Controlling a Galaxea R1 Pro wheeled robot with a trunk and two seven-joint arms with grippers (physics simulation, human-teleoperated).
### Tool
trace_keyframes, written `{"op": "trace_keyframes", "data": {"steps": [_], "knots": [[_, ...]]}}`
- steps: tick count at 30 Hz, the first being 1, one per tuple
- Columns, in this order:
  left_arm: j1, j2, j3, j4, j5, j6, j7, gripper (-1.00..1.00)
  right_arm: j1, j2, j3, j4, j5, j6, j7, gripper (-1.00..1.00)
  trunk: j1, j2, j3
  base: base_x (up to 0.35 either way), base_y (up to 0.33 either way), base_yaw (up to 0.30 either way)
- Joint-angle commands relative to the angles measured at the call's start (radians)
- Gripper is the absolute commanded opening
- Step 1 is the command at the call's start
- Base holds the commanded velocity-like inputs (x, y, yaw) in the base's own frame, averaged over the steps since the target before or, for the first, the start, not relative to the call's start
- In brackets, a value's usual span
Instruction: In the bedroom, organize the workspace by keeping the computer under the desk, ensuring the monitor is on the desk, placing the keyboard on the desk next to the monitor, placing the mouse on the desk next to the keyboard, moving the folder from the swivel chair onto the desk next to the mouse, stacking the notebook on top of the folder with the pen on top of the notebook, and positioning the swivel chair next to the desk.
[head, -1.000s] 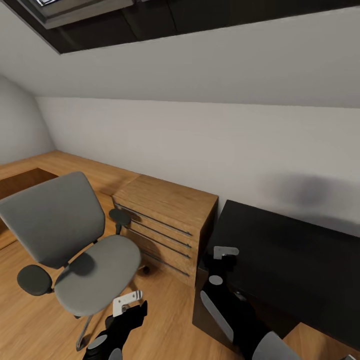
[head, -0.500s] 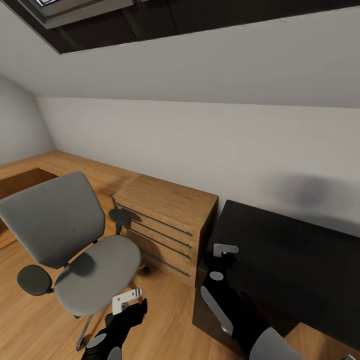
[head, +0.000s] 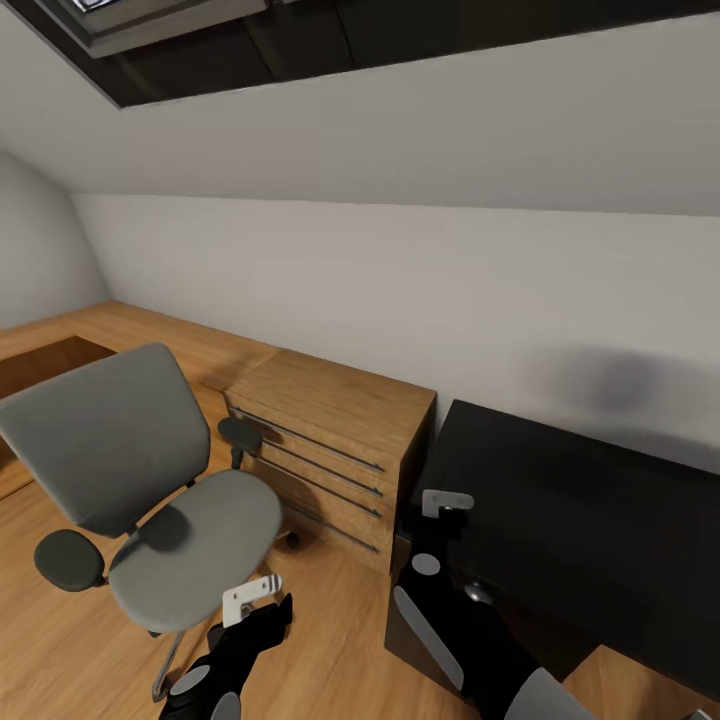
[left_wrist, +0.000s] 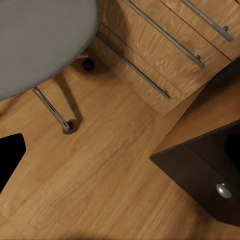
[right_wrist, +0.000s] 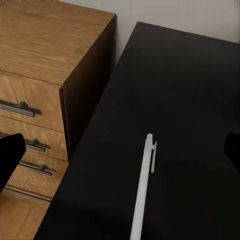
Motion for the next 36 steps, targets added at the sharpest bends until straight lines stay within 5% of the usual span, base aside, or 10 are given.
{"op": "trace_keyframes", "data": {"steps": [1,14,36], "knots": [[0.000,0.000,-0.001,-0.002,0.011,0.003,0.009,1.00,-0.001,-0.001,0.003,-0.002,-0.002,0.008,-0.007,1.00,0.000,-0.001,-0.001,0.000,0.000,0.000],[0.000,-0.006,-0.006,-0.006,0.013,0.004,0.009,1.00,-0.001,-0.001,0.003,-0.002,-0.002,0.007,-0.007,1.00,0.000,-0.001,-0.001,0.000,0.000,0.000],[0.000,-0.006,-0.007,-0.007,0.014,0.004,0.009,1.00,-0.001,0.000,0.003,-0.001,-0.005,-0.009,-0.003,1.00,0.084,-0.155,-0.070,0.000,0.000,0.000]]}}
